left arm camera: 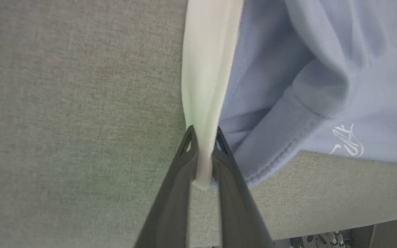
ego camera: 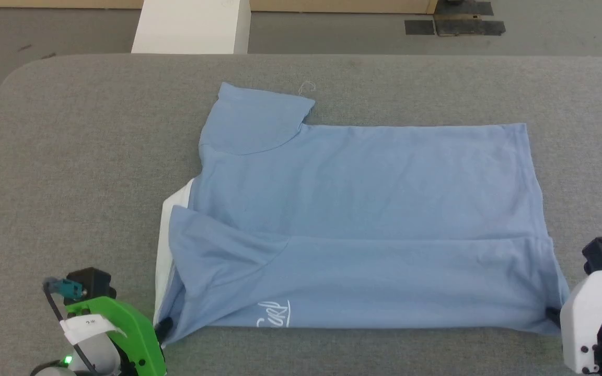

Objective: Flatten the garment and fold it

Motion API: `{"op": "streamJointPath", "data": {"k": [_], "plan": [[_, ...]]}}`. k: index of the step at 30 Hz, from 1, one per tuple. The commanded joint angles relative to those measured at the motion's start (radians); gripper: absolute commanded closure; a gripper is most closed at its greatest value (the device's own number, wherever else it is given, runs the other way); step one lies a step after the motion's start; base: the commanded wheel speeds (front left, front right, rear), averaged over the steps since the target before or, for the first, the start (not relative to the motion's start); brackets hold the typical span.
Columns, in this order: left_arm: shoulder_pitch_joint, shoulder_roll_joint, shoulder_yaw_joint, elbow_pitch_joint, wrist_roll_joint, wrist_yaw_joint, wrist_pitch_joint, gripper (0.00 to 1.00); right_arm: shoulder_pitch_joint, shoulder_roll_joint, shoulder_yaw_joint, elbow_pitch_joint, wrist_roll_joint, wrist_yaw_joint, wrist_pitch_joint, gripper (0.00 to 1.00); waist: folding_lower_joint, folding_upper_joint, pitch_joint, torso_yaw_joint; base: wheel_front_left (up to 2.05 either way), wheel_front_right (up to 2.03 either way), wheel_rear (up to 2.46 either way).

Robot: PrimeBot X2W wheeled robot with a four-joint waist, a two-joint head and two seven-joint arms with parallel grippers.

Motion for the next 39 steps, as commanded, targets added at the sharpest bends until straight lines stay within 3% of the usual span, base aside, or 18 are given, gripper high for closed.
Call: {"op": "streamJointPath", "data": {"k": [1, 8, 9, 10, 18, 21, 26, 32, 39], "plan": [[0.011, 0.002, 0.004, 0.021, -0.008, 0.005, 0.003, 1.0, 0.013, 0.004, -0.003, 0.017, 0.001, -0.002, -0.002, 1.0, 0.0, 0.0, 0.006, 0.003, 0.0, 0.0, 0.0], [-0.032, -0.023, 0.01, 0.096, -0.033, -0.02, -0.019, 1.0, 0.002, 0.019, 0.009, 0.084, -0.001, -0.002, -0.055, 1.0, 0.0, 0.0, 0.014, 0.004, 0.0, 0.0, 0.0], [-0.04, -0.022, 0.013, 0.098, -0.033, -0.024, -0.024, 0.25, -0.003, 0.02, 0.009, 0.089, 0.002, -0.002, -0.067, 0.72, 0.0, 0.0, 0.013, 0.003, 0.0, 0.0, 0.0], [-0.048, -0.018, 0.018, 0.097, -0.033, -0.026, -0.028, 0.0, -0.007, 0.018, 0.011, 0.091, 0.005, -0.002, -0.074, 0.0, 0.0, 0.0, 0.011, 0.002, 0.0, 0.0, 0.0], [-0.101, 0.041, 0.067, -0.016, -0.018, -0.025, -0.033, 0.0, -0.056, -0.007, -0.044, 0.027, 0.045, -0.002, -0.135, 0.0, 0.0, 0.0, -0.03, -0.006, 0.0, 0.0, 0.0], [-0.136, 0.063, 0.09, -0.06, 0.022, -0.03, -0.087, 0.0, -0.096, -0.006, -0.084, -0.011, 0.05, -0.002, -0.189, 0.0, 0.0, 0.0, -0.041, -0.01, 0.0, 0.0, 0.0], [-0.203, 0.05, 0.093, -0.063, 0.134, -0.081, -0.312, 0.0, -0.165, 0.004, -0.127, -0.033, 0.009, -0.002, -0.374, 0.0, 0.0, 0.0, -0.042, -0.011, 0.0, 0.0, 0.0], [-0.243, -0.024, 0.087, 0.032, 0.221, -0.148, -0.651, 0.0, -0.196, 0.025, -0.113, 0.008, 0.006, -0.002, -0.623, 0.0, 0.0, 0.0, -0.029, -0.007, 0.0, 0.0, 0.0], [-0.299, -0.078, 0.063, 0.179, 0.265, -0.196, -0.859, 0.0, -0.204, 0.022, -0.062, 0.102, -0.002, -0.002, -0.829, 0.0, 0.0, 0.0, 0.006, -0.002, 0.0, 0.0, 0.0]]}}
